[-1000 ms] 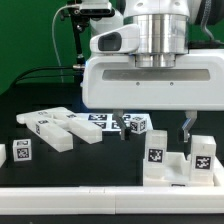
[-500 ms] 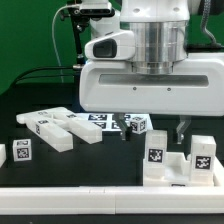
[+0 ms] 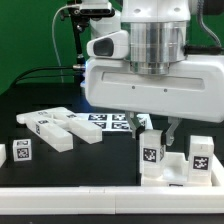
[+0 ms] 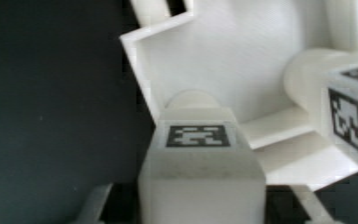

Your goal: Assemble chair

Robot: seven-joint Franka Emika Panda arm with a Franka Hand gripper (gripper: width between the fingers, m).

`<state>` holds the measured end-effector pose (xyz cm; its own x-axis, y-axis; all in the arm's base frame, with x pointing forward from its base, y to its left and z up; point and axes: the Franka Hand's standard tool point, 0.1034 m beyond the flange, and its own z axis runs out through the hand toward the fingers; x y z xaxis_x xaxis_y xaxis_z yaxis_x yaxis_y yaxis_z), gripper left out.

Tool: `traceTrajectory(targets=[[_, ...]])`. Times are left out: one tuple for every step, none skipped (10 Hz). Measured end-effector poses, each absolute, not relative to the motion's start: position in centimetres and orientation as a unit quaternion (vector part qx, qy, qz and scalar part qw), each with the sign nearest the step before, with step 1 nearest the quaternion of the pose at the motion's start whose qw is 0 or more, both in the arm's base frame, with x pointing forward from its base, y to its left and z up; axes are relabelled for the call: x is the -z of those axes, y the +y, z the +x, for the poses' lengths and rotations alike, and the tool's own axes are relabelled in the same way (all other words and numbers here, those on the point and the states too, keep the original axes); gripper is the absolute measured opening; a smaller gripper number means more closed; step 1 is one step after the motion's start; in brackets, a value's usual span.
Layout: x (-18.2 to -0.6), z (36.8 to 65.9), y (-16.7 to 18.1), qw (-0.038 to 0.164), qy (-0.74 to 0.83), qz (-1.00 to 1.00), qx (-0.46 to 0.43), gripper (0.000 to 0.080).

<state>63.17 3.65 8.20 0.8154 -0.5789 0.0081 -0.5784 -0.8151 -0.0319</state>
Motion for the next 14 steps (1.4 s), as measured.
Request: traceTrajectory(targets=[[-8.2,63.3,3.8,0.026,0.389,-0.921,0.007,0.0284],[-8.2,63.3,3.9,0.038,0.466,-0.884,0.002,0.0284],[-8.2,63.6,4.0,0.06,0.553,-0.831,-0.003,0.0284],[-8.2,63.9,4.1,0.074,0.615,-0.785,-0.006,0.0284],[-8.1,64.3,4.1,0.085,0.652,-0.753,-0.003,0.0284],[-8.2,64.4,4.1,0.091,0.688,-0.72,-0.008,0.0284],[-8.1,64.4,4.2,0.091,0.689,-0.719,-0.008,0.0284],[-8.1,64.4,4.1,0.091,0.681,-0.727,-0.007,0.0286],[-8.1,64.4,4.1,0.089,0.64,-0.763,-0.005,0.0286],[-8.3,64.6,4.1,0.089,0.562,-0.822,-0.004,0.0453],[-8.6,64.8,4.1,0.09,0.482,-0.872,-0.001,0.0601],[-8.5,64.8,4.1,0.091,0.485,-0.87,0.001,0.0635],[-8.5,64.8,3.9,0.087,0.442,-0.893,0.006,0.0635],[-8.5,64.8,3.8,0.085,0.406,-0.91,0.01,0.0647]])
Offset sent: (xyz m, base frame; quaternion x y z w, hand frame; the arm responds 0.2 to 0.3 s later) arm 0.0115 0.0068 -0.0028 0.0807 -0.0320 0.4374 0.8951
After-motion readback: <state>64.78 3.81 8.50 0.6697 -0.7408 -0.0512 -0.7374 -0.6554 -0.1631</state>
